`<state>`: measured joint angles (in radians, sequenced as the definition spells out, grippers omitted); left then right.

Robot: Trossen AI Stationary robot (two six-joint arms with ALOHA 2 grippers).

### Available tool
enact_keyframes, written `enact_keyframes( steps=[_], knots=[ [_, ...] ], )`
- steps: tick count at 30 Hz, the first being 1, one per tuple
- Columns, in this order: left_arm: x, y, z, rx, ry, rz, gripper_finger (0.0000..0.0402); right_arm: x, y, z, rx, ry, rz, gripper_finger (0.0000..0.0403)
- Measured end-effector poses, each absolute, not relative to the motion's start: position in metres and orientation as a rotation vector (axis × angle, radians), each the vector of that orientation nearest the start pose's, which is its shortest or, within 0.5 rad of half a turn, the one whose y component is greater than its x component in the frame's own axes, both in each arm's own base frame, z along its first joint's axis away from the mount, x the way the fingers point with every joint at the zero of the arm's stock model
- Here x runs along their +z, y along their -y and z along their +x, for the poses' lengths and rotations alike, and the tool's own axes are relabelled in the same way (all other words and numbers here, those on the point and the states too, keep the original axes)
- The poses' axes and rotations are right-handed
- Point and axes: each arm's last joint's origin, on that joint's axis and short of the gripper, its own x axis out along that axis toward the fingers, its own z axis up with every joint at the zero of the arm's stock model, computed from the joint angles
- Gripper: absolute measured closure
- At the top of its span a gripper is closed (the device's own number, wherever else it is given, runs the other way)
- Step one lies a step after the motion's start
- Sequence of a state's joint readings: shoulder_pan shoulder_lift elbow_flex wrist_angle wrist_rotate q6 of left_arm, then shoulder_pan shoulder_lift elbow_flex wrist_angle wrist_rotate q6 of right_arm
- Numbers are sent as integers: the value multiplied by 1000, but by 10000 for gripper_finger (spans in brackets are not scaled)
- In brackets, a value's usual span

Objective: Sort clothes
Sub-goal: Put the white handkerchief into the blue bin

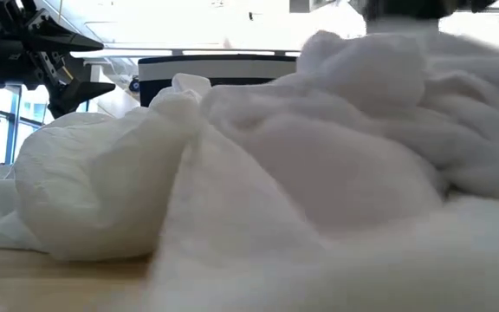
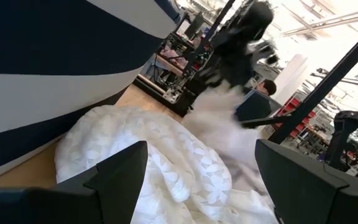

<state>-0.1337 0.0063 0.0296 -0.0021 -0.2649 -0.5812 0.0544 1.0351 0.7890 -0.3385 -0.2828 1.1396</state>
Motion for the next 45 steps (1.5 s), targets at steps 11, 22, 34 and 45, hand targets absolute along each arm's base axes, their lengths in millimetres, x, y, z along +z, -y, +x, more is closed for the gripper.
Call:
enact_keyframes(
  steps=[11,22,34,45],
  knots=[
    [173,5,95,125,59,-575,106,229,-30,187,-291,-1312,1411,399],
    [173,5,95,125,58,-575,106,227,-19,174,-361,-1450,1449,314],
    [173,5,95,125,59,-576,106,228,19,224,-503,-980,937,276],
    [173,5,95,119,62,-651,106,148,44,267,-563,-1181,516,276]
  ],
)
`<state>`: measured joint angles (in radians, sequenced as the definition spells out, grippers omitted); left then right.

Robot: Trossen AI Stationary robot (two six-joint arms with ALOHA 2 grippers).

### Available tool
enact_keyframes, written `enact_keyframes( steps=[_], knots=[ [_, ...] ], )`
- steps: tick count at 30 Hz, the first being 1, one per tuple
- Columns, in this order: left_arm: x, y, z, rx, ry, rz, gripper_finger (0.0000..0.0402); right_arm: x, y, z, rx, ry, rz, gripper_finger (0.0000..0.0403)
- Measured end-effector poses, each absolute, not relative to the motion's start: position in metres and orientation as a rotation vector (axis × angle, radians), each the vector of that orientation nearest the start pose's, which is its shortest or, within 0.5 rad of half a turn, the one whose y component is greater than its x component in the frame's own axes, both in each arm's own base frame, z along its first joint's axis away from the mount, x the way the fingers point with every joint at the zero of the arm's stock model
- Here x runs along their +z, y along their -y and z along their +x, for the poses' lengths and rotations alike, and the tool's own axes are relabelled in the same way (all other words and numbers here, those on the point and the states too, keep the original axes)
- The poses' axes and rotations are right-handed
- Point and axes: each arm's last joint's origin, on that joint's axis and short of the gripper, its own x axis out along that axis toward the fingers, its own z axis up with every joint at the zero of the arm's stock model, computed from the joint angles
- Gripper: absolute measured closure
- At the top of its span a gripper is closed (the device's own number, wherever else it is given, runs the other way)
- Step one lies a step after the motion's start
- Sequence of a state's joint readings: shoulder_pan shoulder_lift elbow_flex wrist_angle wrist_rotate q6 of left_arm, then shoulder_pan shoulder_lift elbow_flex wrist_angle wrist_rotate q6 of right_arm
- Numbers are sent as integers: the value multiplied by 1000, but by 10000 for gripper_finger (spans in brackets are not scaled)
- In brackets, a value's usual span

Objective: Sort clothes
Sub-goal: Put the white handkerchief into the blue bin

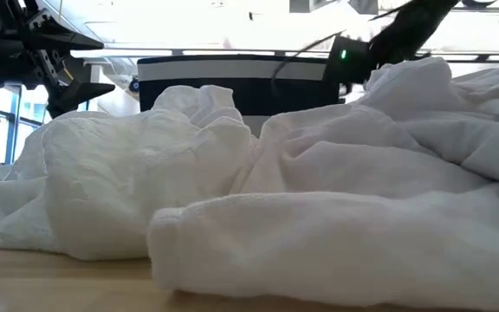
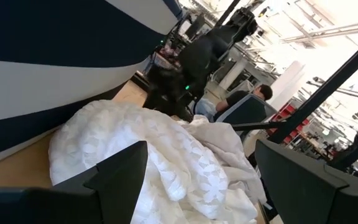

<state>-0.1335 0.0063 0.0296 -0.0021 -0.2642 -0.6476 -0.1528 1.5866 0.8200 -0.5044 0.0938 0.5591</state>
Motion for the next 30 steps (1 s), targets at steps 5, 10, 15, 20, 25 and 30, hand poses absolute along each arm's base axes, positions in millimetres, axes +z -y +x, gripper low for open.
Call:
enact_keyframes(
  steps=[5,10,15,20,25,30],
  knots=[
    [173,5,95,119,63,-657,106,122,43,273,-524,-1294,497,277],
    [173,5,95,119,63,-657,106,118,29,274,-470,-1350,477,331],
    [173,5,95,119,62,-656,106,132,12,264,-369,-1415,534,390],
    [173,5,95,119,62,-656,106,182,5,260,-256,-1316,635,398],
    [173,5,95,119,62,-654,106,259,5,264,-86,-1014,814,400],
    [173,5,95,120,61,-635,106,356,16,274,97,-500,760,400]
  ],
)
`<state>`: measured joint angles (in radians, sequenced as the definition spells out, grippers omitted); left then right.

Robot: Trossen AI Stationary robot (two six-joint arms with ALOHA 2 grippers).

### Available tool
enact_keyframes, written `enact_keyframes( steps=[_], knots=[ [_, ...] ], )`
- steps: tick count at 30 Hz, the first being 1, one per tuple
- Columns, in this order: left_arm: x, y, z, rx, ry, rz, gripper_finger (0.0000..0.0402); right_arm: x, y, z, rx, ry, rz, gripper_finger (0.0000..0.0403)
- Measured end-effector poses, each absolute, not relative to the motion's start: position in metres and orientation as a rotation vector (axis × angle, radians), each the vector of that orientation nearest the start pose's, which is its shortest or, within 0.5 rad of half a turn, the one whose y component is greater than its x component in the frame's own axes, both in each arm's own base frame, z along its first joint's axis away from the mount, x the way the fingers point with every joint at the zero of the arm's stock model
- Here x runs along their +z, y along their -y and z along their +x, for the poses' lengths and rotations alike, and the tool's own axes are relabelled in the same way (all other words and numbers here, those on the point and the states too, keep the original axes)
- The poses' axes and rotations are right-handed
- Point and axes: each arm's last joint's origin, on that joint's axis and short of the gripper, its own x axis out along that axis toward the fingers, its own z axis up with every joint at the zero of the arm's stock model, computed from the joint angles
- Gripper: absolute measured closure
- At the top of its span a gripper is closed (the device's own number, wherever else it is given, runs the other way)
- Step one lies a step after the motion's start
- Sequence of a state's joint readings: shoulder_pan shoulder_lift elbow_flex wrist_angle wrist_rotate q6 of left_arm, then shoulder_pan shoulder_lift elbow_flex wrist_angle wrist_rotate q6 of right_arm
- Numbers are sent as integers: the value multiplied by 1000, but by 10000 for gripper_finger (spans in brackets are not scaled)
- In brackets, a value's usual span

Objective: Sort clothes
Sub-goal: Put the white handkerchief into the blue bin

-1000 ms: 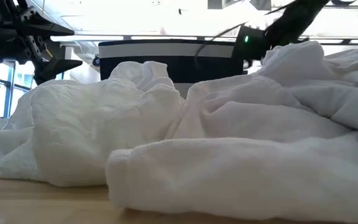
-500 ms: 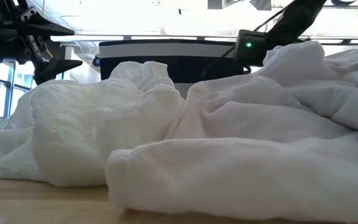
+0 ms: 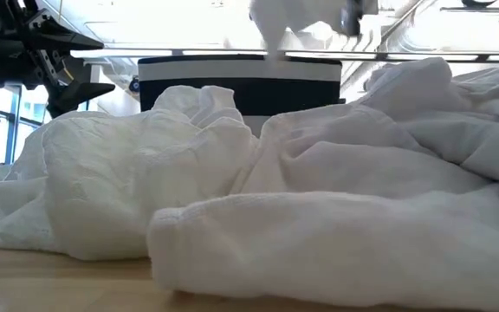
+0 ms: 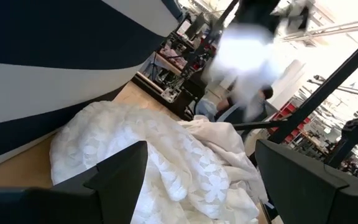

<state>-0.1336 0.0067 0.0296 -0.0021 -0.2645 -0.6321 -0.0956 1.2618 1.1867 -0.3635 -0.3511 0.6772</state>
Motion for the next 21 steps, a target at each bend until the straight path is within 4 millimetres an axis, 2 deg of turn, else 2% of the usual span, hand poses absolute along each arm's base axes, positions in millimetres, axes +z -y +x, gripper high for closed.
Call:
enact_keyframes(
  steps=[3,5,7,9,11,13,17,19,21],
  knots=[
    [173,5,95,121,60,-612,106,412,31,276,76,-194,601,400],
    [173,5,95,121,59,-603,106,442,43,274,-50,-29,473,400],
    [173,5,95,121,59,-601,106,461,57,273,-233,48,362,400],
    [173,5,95,121,59,-601,106,468,73,275,-413,71,261,400],
    [173,5,95,121,59,-601,106,467,90,278,-553,61,205,400],
    [173,5,95,121,59,-601,106,458,109,282,-622,15,208,400],
    [173,5,95,121,59,-602,106,412,143,297,-672,-244,338,394],
    [173,5,95,121,59,-602,106,387,154,304,-698,-395,351,375],
    [173,5,95,121,59,-602,106,373,160,307,-719,-483,374,346]
  ],
)
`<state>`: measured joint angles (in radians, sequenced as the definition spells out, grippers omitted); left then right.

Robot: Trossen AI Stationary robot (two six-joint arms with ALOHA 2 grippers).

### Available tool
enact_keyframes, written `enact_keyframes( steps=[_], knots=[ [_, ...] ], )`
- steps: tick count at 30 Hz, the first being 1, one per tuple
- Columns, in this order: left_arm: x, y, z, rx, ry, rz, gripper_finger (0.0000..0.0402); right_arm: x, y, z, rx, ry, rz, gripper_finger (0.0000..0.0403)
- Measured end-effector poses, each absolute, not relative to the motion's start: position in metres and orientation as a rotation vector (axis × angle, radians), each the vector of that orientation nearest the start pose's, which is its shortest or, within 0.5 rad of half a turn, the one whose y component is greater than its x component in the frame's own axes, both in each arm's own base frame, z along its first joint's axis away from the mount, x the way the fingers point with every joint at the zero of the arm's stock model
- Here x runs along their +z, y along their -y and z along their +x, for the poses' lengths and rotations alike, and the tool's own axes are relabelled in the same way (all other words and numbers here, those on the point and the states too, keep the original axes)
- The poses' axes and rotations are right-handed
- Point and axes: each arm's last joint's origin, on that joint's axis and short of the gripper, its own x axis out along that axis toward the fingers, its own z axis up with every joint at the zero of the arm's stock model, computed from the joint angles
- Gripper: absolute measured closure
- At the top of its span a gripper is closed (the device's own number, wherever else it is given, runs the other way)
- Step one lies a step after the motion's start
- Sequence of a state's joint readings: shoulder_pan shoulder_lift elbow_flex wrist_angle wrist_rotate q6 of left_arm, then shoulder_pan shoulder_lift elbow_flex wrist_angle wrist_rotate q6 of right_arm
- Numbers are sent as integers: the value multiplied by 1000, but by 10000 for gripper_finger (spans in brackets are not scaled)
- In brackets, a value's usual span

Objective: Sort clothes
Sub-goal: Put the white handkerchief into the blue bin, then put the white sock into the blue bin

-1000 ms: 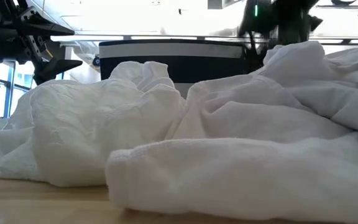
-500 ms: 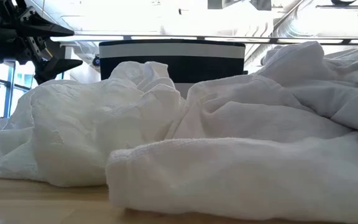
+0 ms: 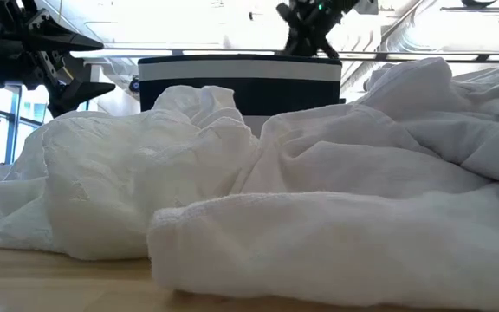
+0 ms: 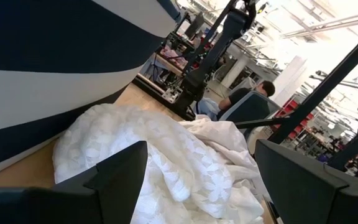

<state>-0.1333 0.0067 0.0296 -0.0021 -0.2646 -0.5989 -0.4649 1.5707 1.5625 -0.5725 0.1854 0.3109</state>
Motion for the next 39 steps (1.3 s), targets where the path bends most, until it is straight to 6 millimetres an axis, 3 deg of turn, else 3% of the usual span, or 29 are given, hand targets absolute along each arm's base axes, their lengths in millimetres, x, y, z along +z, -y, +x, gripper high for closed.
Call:
enact_keyframes(
  steps=[4,8,12,15,17,19,27,30,33,35,39],
  knots=[
    [173,5,95,120,61,-626,106,370,169,302,-779,-575,458,285],
    [173,5,95,121,61,-627,106,396,170,297,-777,-532,421,244],
    [173,5,95,120,61,-628,106,423,165,297,-722,-441,413,234],
    [173,5,95,121,60,-621,106,430,160,303,-576,-391,437,234],
    [173,5,95,121,59,-607,106,421,159,311,-504,-409,491,234],
    [173,5,95,121,59,-596,106,400,162,323,-468,-489,561,234],
    [173,5,95,121,59,-601,106,261,196,357,-646,-1007,624,234],
    [173,5,95,121,59,-593,106,230,199,364,-593,-1119,644,234],
    [173,5,95,121,58,-586,106,227,199,366,-559,-1127,637,234],
    [173,5,95,121,58,-586,106,237,200,366,-568,-1114,614,234],
    [173,5,95,122,59,-586,106,290,201,367,-575,-960,540,234]
  ],
)
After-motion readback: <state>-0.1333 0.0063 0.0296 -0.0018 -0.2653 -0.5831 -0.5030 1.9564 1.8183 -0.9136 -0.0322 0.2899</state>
